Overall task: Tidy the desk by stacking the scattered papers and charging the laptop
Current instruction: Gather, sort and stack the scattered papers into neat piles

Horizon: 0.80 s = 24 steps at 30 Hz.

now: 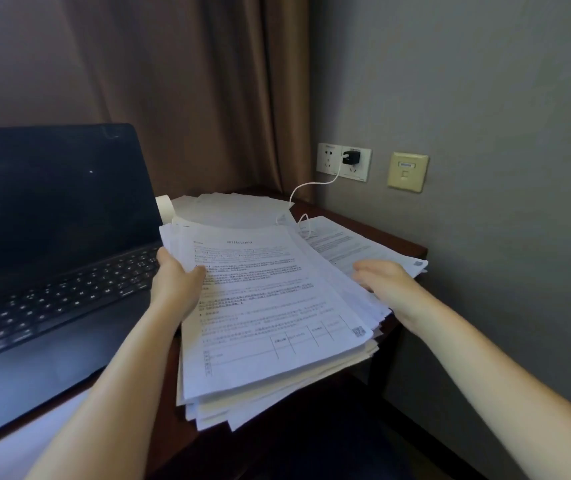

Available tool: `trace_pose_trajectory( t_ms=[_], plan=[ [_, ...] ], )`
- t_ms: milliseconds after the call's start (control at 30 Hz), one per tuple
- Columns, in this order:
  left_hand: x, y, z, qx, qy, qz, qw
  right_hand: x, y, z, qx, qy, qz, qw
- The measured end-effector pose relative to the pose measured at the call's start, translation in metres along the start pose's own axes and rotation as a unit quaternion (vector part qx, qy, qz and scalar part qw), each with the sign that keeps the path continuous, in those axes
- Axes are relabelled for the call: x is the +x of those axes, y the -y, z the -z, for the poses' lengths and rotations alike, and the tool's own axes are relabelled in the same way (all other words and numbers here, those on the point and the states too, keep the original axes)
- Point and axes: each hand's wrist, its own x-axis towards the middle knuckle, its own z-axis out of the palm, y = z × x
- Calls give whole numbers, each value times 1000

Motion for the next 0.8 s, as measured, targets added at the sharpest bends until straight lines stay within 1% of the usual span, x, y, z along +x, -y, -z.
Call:
trace_pose_trajectory(
  t_ms=[67,167,267,300,333,400,467,500,567,600,633,667,733,800],
  plan=[
    [-1,0,-1,-20,-5,1,1000,3,3,-6,-58,39,7,998],
    [1,-2,-2,-59,-5,13,998,-8,2,-13,-120,91,62,987],
    [3,-2,-1,-83,-2,31,996,-24,2,-13,-203,104,140,964],
    [4,-1,-1,-76,0,32,997,-23,0,-11,-209,101,145,962],
    [4,-1,-1,-63,1,32,998,-17,-3,-9,-202,89,139,965],
    [3,1,-3,-28,0,22,999,2,-7,0,-185,30,113,976],
    [2,3,-4,-3,-5,14,1000,31,-13,11,-227,-39,105,967],
    [2,3,-5,2,-8,11,1000,46,-18,16,-274,-66,96,954],
    [2,4,-6,8,-11,6,1000,72,-30,24,-385,-111,68,914],
    [3,4,-7,10,-12,4,1000,83,-37,27,-424,-122,52,896],
    [3,5,-7,13,-13,2,1000,92,-44,29,-443,-125,31,887],
    [3,5,-7,15,-14,-1,1000,100,-49,29,-441,-125,9,889],
    [4,6,-8,17,-15,-6,1000,108,-55,32,-409,-128,-29,903],
    [4,7,-8,17,-16,-8,1000,114,-56,36,-395,-138,-47,907]
  ],
)
